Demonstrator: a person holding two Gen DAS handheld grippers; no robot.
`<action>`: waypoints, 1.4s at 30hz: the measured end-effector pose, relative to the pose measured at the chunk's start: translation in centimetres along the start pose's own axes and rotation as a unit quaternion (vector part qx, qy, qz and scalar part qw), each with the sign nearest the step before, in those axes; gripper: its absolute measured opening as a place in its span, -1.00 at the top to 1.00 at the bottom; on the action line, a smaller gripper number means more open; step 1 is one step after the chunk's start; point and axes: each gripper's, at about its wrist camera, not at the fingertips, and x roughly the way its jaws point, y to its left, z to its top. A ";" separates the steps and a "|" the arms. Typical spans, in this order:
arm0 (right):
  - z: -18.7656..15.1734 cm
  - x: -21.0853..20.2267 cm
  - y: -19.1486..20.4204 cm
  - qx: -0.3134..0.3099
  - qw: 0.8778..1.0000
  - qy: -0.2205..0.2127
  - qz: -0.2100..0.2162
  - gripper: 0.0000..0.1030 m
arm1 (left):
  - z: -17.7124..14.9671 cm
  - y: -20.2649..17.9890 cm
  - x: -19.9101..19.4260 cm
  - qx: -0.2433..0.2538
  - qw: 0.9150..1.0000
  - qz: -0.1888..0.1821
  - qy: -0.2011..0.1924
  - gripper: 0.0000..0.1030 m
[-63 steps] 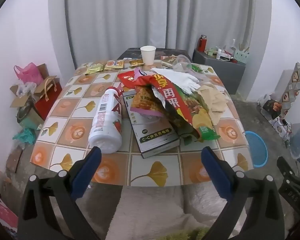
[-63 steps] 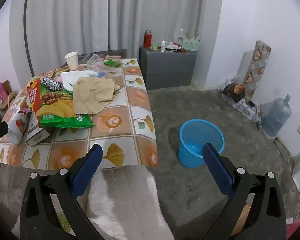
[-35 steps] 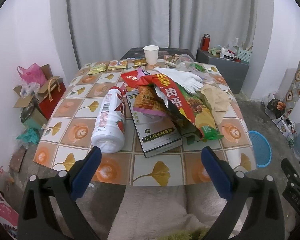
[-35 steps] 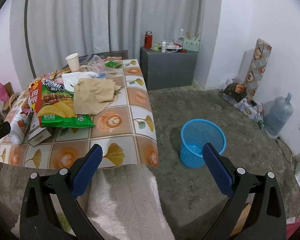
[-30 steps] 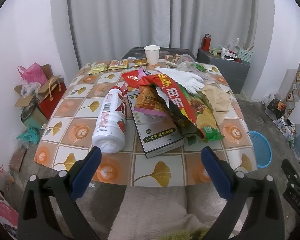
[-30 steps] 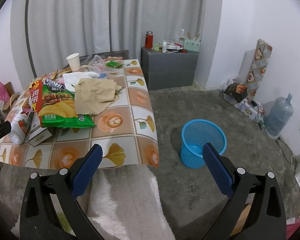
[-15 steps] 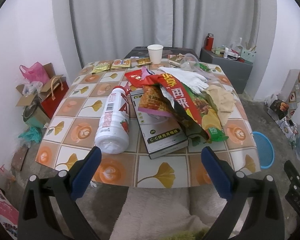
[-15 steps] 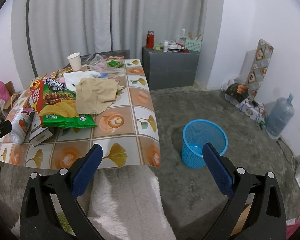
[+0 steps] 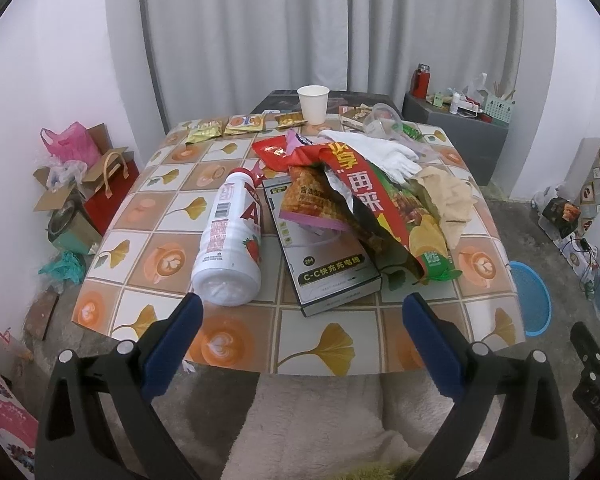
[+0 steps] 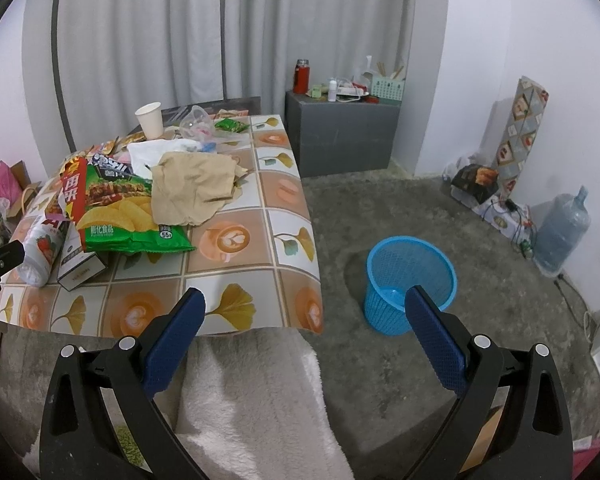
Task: Collect trash
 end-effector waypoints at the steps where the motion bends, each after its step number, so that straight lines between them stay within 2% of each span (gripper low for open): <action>1: 0.0 0.0 0.1 -0.001 1.000 0.000 0.000 -0.85 | 0.0 0.0 0.0 0.000 1.000 0.000 0.000 -0.89; 12: 0.7 0.4 0.9 -0.010 1.000 -0.013 0.014 -0.85 | -0.2 1.1 1.1 -0.010 1.000 -0.010 0.002 -0.89; 16: 2.2 1.0 1.1 -0.019 0.999 -0.031 0.036 -0.85 | 0.0 2.5 1.6 -0.025 0.999 -0.042 -0.007 -0.89; 23: 3.7 2.8 1.4 -0.031 0.995 -0.052 0.074 -0.85 | 0.2 5.2 2.1 -0.039 0.992 -0.107 -0.057 -0.89; 28: 5.3 4.6 1.7 -0.037 0.994 -0.049 0.093 -0.85 | 0.6 7.0 2.8 -0.058 0.986 -0.130 -0.086 -0.89; 33: 7.9 7.3 2.7 -0.045 0.987 -0.030 0.148 -0.80 | 1.9 7.4 3.1 -0.049 0.979 -0.161 -0.115 -0.89; 39: 10.6 12.3 5.2 -0.053 0.977 0.018 0.207 -0.68 | 4.8 7.3 4.6 -0.048 0.973 -0.200 -0.102 -0.89; 42: 11.4 14.3 6.7 -0.061 0.968 0.046 0.237 -0.63 | 7.5 7.4 5.5 -0.059 0.969 -0.223 -0.091 -0.89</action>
